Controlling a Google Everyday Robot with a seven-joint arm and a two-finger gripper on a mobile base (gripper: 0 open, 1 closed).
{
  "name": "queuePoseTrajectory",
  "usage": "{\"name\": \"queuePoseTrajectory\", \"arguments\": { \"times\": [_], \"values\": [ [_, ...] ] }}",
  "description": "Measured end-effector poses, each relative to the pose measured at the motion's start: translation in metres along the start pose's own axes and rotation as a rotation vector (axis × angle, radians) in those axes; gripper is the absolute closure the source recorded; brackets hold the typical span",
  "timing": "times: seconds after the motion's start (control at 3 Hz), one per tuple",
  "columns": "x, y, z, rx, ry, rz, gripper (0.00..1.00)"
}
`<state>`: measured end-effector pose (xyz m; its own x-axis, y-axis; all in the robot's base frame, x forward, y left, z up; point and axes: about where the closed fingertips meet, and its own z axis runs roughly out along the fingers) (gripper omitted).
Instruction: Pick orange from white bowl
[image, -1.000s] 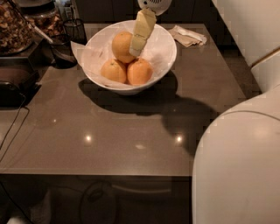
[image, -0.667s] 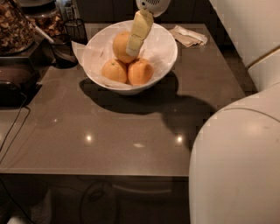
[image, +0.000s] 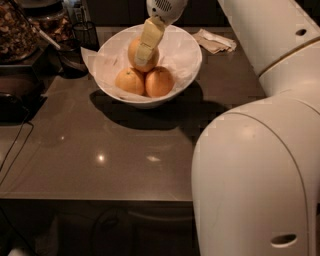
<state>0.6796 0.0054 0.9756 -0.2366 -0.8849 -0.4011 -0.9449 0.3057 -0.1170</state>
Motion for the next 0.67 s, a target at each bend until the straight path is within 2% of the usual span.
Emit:
{"name": "queuePoseTrajectory", "arguments": {
  "times": [0.67],
  "values": [
    [-0.009, -0.001, 0.025, -0.055, -0.005, 0.027, 0.14]
  ]
}}
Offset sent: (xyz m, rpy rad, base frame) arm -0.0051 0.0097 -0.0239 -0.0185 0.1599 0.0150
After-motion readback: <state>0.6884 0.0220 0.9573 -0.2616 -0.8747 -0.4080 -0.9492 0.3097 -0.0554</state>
